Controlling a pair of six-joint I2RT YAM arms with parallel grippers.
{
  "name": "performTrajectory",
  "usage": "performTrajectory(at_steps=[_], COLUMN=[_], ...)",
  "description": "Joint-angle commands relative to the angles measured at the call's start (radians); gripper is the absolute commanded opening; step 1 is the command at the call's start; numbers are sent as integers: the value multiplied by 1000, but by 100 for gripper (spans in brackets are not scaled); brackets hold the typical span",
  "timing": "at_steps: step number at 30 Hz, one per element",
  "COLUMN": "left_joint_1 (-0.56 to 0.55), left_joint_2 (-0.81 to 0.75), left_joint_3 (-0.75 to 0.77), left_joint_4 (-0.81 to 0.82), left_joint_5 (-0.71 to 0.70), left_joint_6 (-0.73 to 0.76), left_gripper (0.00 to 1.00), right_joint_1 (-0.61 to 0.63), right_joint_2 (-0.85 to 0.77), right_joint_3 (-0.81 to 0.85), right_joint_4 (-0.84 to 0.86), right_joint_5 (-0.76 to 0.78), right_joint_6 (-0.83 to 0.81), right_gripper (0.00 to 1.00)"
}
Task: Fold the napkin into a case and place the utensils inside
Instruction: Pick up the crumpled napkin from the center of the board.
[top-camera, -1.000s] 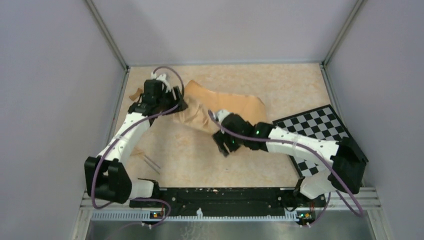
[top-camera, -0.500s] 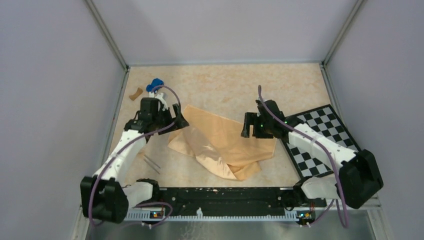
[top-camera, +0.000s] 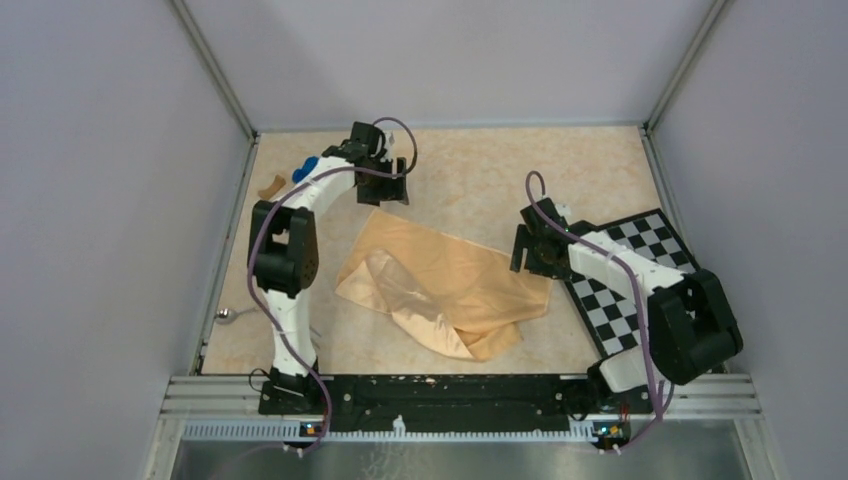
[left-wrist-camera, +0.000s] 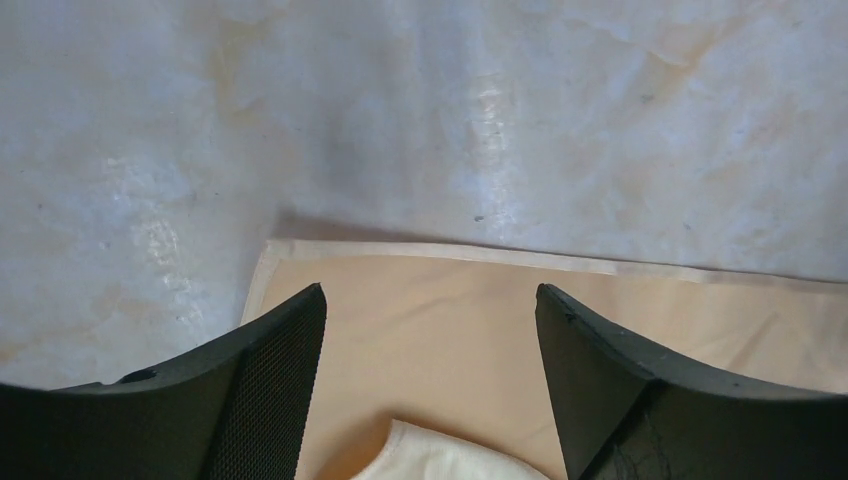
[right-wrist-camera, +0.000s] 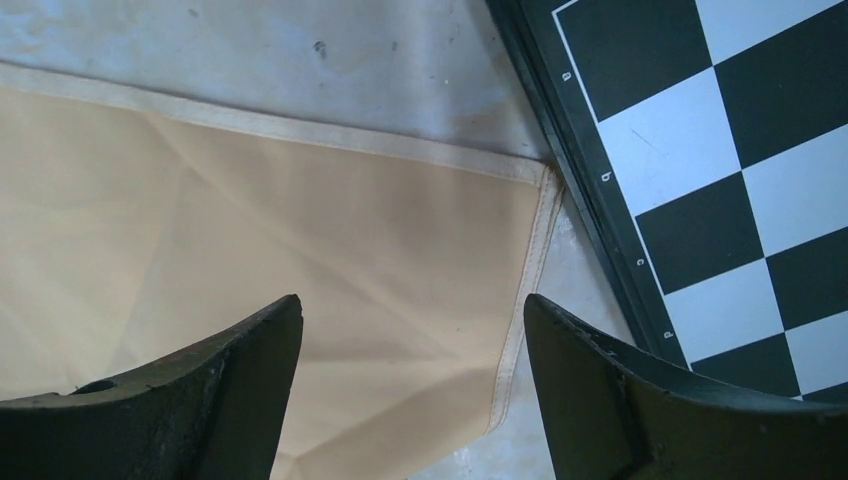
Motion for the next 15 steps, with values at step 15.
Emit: performTrajectory(at_steps=[15], left_joint_1=[5], left_joint_2=[121], left_joint_3=[27], left_joint_4=[-47], left_joint_5=[-155], left_joint_6=[61], left_gripper=[85], right_joint_1=[-79], right_joint_2=[167], right_joint_3=[3], right_joint_4=[121], right_joint_5=[-8], right_joint_6=[-77], right_gripper=[80])
